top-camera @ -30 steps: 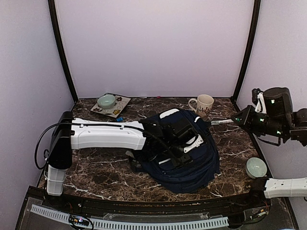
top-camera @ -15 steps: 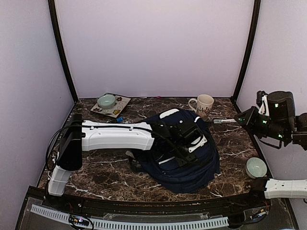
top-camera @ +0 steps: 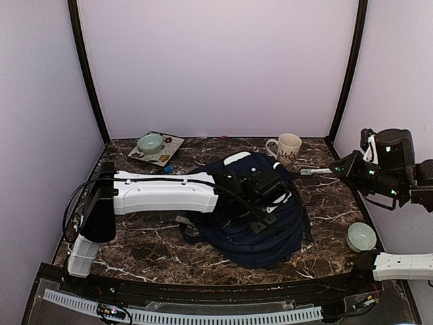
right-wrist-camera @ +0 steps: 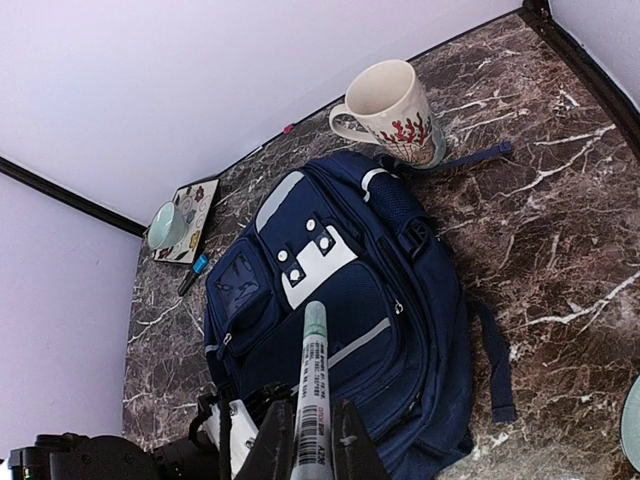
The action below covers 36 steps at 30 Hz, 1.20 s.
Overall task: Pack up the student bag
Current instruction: Pick up the upper front pocket of the student bag, then place the pen in the upper front pocket of the bag.
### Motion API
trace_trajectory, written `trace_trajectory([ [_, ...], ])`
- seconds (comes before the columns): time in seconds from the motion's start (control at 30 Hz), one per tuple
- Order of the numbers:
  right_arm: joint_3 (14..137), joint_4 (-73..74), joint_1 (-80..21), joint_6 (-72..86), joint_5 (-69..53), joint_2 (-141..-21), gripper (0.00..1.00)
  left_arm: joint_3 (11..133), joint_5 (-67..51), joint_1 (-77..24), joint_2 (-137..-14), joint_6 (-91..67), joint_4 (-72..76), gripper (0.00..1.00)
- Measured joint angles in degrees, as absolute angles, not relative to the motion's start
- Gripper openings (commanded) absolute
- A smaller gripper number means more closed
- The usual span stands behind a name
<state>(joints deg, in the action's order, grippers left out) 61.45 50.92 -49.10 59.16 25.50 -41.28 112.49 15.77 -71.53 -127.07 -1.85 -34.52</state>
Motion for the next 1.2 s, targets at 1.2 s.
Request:
trace_trajectory([
  [1.2,42.9,29.4,-44.7,64.2,22.6,-42.2,0.0,102.6,9.9,-65.0,-112.2,-24.3,-24.5,0.0],
])
